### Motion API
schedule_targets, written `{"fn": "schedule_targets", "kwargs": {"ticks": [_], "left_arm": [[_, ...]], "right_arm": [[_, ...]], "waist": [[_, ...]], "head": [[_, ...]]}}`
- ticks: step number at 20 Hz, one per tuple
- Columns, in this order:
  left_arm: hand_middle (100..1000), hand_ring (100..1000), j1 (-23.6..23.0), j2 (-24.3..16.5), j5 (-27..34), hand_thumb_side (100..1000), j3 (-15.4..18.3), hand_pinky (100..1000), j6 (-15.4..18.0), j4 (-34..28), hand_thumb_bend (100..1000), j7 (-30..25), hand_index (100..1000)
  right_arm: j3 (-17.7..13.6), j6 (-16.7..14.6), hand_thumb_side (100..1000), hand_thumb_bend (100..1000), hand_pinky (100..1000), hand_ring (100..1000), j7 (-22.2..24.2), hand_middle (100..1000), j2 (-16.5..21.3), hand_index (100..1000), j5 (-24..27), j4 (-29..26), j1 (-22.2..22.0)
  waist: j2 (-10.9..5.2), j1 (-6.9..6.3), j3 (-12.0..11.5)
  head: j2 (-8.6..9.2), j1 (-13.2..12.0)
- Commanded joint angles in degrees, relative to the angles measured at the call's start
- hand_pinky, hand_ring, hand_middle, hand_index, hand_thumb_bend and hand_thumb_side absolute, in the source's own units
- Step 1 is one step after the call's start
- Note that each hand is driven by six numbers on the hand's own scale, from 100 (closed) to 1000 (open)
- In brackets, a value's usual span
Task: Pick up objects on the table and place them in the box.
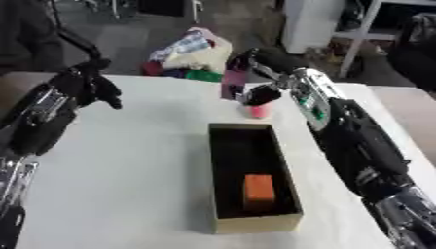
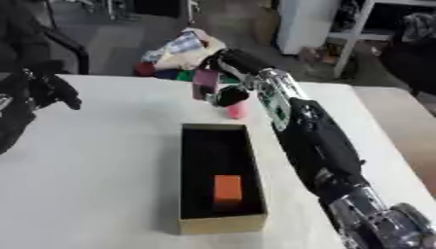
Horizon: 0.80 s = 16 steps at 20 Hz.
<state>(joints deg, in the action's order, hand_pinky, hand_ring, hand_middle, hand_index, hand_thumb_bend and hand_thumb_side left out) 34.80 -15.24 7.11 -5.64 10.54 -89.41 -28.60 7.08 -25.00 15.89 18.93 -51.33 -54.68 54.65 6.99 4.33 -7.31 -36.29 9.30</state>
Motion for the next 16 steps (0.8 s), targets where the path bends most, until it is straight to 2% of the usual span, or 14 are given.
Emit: {"fn": "schedule_targets", "kwargs": {"ticks": [1, 5, 10, 13, 16], "left_arm": [[610, 597, 0.74, -1.17, 0.21, 942, 0.84, 733, -0.15, -0.89, 160, 0.43, 928], [609, 597, 0.67, -1.21, 0.23, 943, 0.95, 732, -0.31, -0.99, 161, 0.49, 928], [609, 596, 0.64, -1.24, 0.10, 945, 0.95, 732, -0.40, -1.05, 161, 0.37, 928], [609, 596, 0.63, -1.16, 0.03, 947, 0.88, 732, -0.42, -1.08, 162, 0.26, 928], [610, 596, 0.63, -1.14, -0.06, 948, 0.83, 732, -0.40, -1.08, 161, 0.15, 928]], "right_arm": [[2.61, -1.78, 402, 100, 775, 682, 3.02, 484, 4.00, 814, 6.45, -4.25, -0.62], [5.50, -2.28, 453, 100, 771, 681, 6.59, 490, 5.90, 819, 13.67, -7.18, -3.72], [8.81, -2.18, 524, 100, 770, 687, 10.56, 520, 6.91, 842, 19.45, -9.43, -6.93], [10.33, -2.21, 547, 100, 780, 705, 12.20, 587, 6.89, 872, 20.37, -10.38, -8.27], [11.18, -2.71, 591, 100, 790, 736, 12.89, 696, 6.92, 922, 18.99, -11.56, -9.18]], "waist": [[-1.18, -0.27, 0.29], [-1.06, -0.14, 0.44], [-0.82, 0.01, 0.32], [-0.69, 0.05, 0.27], [-0.56, 0.01, 0.30]], "head": [[-0.30, -0.33], [-0.08, -0.37], [0.09, -0.30], [0.17, -0.20], [0.28, -0.17]]}}
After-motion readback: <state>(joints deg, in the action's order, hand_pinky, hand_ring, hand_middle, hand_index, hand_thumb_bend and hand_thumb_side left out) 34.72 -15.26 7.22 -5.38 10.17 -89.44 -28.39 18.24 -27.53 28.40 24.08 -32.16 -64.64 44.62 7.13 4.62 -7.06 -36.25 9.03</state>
